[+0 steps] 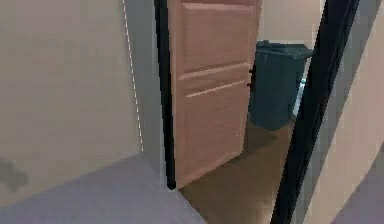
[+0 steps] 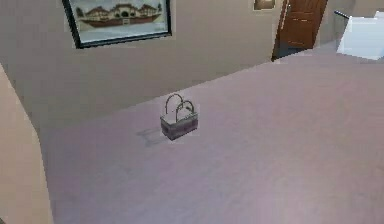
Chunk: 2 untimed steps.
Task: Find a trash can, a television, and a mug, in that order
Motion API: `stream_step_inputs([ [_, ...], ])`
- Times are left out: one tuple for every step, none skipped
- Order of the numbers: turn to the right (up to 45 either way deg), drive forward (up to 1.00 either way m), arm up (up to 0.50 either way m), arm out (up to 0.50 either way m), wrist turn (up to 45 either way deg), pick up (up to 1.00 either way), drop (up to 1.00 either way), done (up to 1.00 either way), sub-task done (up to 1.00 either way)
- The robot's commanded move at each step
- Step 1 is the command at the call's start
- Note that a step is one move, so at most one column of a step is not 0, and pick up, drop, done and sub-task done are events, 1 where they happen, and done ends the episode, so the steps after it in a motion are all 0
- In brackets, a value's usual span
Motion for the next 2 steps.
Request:
stream_step_inputs([
  [0.0,0.6,0.0,0.0,0.0,0.0,0.0,0.0,0.0],
  [0.0,0.35,0.0,0.0,0.0,0.0,0.0,0.0,0.0],
])
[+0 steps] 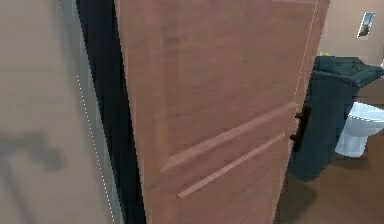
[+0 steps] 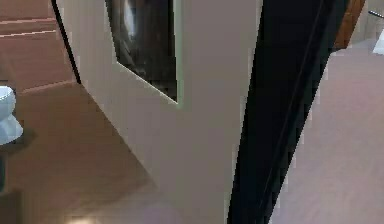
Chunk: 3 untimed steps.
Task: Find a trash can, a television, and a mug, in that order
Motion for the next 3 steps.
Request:
stream_step_inputs([
  [45.0,0.0,0.0,0.0,0.0,0.0,0.0,0.0,0.0],
  [6.0,0.0,0.0,0.0,0.0,0.0,0.0,0.0,0.0],
  [0.0,1.0,0.0,0.0,0.0,0.0,0.0,0.0,0.0],
])
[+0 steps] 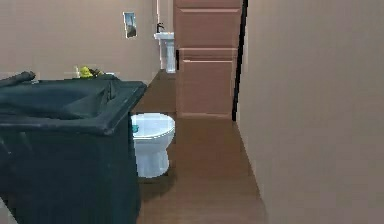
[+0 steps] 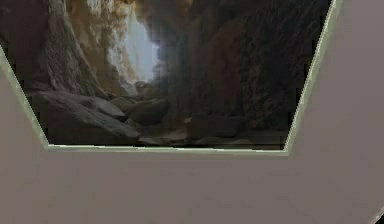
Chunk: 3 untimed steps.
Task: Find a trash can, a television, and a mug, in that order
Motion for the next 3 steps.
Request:
stream_step_inputs([
  [9.0,0.0,0.0,0.0,0.0,0.0,0.0,0.0,0.0],
  [0.0,0.05,0.0,0.0,0.0,0.0,0.0,0.0,0.0],
  [-42.0,0.0,0.0,0.0,0.0,0.0,0.0,0.0,0.0],
])
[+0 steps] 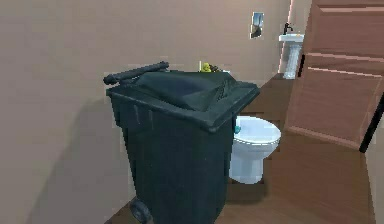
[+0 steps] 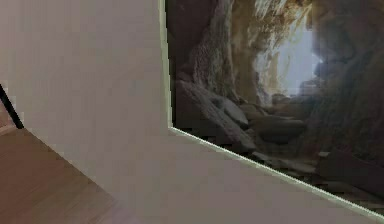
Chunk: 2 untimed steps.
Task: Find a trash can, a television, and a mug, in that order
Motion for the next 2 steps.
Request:
stream_step_inputs([
  [0.0,0.0,0.0,0.0,0.0,0.0,0.0,0.0,1.0],
  [-45.0,0.0,0.0,0.0,0.0,0.0,0.0,0.0,0.0],
])
